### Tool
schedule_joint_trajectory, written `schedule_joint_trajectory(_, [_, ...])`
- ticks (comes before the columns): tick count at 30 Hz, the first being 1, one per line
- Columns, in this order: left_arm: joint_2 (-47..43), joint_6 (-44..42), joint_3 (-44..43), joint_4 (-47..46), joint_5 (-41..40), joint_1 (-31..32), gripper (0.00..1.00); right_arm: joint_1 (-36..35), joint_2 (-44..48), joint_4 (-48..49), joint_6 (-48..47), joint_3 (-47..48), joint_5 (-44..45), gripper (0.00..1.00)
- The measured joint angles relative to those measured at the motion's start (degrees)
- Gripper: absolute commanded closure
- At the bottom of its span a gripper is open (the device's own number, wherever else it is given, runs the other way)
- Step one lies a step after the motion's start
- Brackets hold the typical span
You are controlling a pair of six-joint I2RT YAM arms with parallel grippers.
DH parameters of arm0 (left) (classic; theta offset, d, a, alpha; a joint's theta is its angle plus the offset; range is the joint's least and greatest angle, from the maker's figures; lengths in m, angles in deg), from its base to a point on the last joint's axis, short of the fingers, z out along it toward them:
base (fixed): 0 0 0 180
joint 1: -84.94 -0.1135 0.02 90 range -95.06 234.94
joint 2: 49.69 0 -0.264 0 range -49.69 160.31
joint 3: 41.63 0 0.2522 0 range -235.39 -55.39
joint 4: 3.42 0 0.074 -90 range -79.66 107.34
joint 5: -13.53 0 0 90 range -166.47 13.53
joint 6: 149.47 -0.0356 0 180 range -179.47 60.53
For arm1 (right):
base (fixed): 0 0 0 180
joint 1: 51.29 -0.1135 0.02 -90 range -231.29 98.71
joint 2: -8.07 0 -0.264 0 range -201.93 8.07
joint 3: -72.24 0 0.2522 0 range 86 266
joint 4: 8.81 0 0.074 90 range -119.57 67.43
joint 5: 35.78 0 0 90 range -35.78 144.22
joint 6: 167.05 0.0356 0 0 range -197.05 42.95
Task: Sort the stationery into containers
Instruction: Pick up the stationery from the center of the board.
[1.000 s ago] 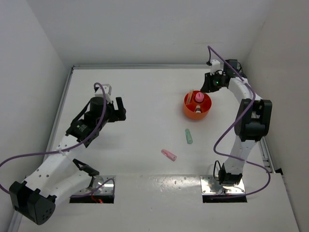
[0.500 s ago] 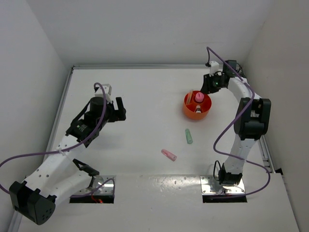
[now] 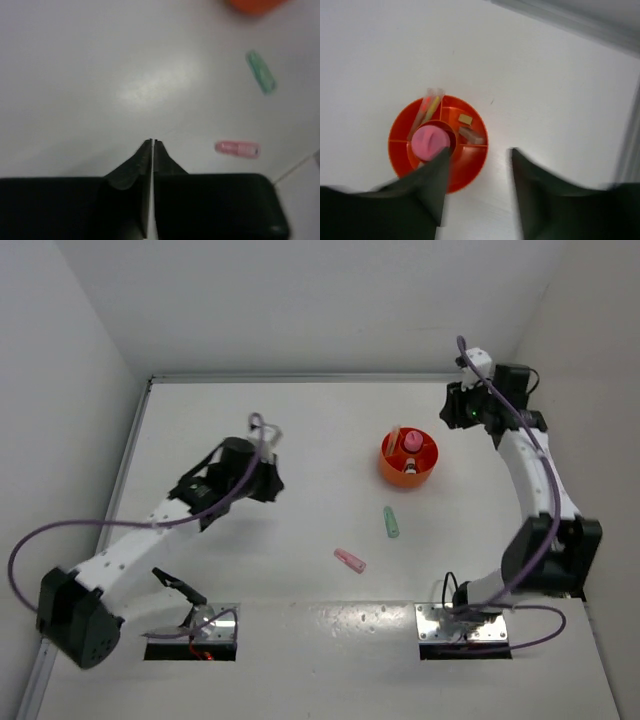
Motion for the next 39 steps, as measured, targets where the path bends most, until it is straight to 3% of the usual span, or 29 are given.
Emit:
schedule_joint_trajectory(1, [3.43, -1.07, -1.16, 0.33, 2.14, 3.13, 0.55, 0.11, 4.0, 0.11, 0.13, -1.25, -0.24, 0.09])
schedule_joint_trajectory(2, [7.69, -2.14, -2.71, 0.66, 3.52, 6.91, 0.44, 0.24, 8.74, 0.17, -0.5, -2.62, -1.16, 0.09])
schedule_joint_trajectory(3, [11.89, -2.75, -3.89, 0.74, 4.35, 10.16, 0.37, 0.24, 12.59, -0.39, -1.36, -3.56, -2.89, 0.15])
schedule_joint_trajectory(4, [15.74, -3.15, -4.74, 1.31, 4.68, 13.7, 0.28, 0.17, 15.52, -1.03, -2.12, -4.35, -4.72, 0.74])
schedule_joint_trajectory(5, [18.38, -3.39, -5.14, 2.08, 4.35, 16.35, 0.24, 0.04, 17.68, -1.77, -3.04, -5.25, -6.43, 0.97])
schedule_joint_trajectory(6, [20.74, -3.21, -5.35, 3.08, 3.82, 19.56, 0.24, 0.0, 19.41, -2.86, -3.08, -6.29, -8.66, 1.0])
schedule_joint_trajectory(8, [23.12, -1.42, -5.44, 5.31, 1.97, 24.11, 0.24, -0.39, 21.05, -6.14, -3.89, -8.55, -13.03, 1.0])
schedule_joint_trajectory(9, [23.61, 0.09, -5.57, 6.12, 0.66, 25.55, 0.26, -0.59, 20.94, -7.85, -4.33, -9.88, -15.02, 0.94])
schedule_joint_trajectory(11, [23.8, 5.44, -5.88, 6.93, -1.97, 26.93, 0.29, -0.96, 18.8, -11.82, -5.11, -12.33, -18.08, 0.69])
schedule_joint_trajectory(14, [22.62, 16.04, -5.14, 4.7, -5.66, 27.5, 0.29, -1.77, 12.02, -20.09, -7.69, -13.4, -20.59, 0.5])
schedule_joint_trajectory(16, [20.31, 23.52, -2.43, 1.11, -8.09, 28.76, 0.25, -2.43, 9.68, -23.69, -9.27, -14.43, -20.9, 0.44])
schedule_joint_trajectory(19, [18.82, 34.12, 0.52, -2.75, -10.88, 31.8, 0.25, -4.63, 10.8, -26.23, -10.51, -17.55, -19.23, 0.43])
schedule_joint_trajectory(22, [22.58, 43.5, -0.35, -4.42, -14.05, 34.16, 0.32, -7.74, 12.52, -26.97, -10.51, -18.99, -17.4, 0.45])
schedule_joint_trajectory(28, [38.56, 61.66, -14.75, 3.63, -19.26, 37.68, 0.33, -11.45, 12.74, -23.87, -7.74, -19.74, -14.64, 0.46])
schedule_joint_trajectory(33, [41.7, 72.19, -17.11, 7.85, -20.48, 38.62, 0.46, -11.74, 13.07, -21.33, -5.44, -20.98, -13.4, 0.46])
schedule_joint_trajectory(39, [41.68, 80.67, -17.11, 14.1, -22.05, 39.21, 0.45, -11.76, 17.25, -19.02, -4.02, -21.9, -13.33, 0.46])
